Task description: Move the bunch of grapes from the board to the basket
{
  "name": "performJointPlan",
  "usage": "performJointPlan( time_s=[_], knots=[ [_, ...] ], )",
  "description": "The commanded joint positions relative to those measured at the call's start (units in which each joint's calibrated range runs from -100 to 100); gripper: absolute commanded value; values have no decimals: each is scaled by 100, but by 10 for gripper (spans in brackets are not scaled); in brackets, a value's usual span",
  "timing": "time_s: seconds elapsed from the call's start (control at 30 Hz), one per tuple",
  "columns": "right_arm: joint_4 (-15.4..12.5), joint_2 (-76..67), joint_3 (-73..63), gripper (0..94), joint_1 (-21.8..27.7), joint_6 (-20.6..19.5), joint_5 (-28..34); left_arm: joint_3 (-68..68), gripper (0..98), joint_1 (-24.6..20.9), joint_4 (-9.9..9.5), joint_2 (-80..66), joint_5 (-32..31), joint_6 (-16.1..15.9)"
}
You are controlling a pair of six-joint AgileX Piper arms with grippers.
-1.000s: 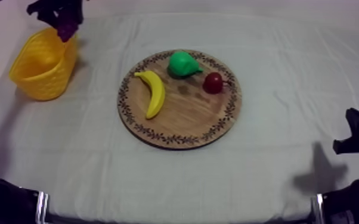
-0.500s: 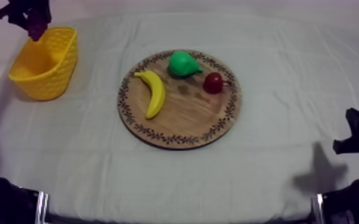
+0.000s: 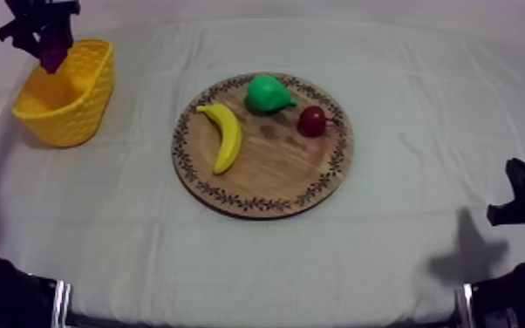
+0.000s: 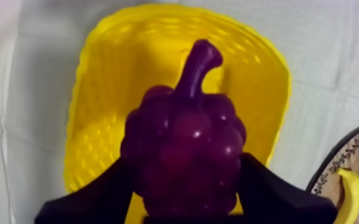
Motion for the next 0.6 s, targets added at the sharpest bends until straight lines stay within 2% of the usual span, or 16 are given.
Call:
performJointPlan(
  time_s=[0.0,0.33,0.57],
  knots=[
    [-2,0,-4,3,-2,0,2,56,576,-3,-1,100,-39,6],
    [-2,0,-4,3,-2,0,2,309,595,-19,30,517,-278,56],
    [-2,0,-4,3,-2,0,2,297,821,-74,130,646,-326,86]
  ],
)
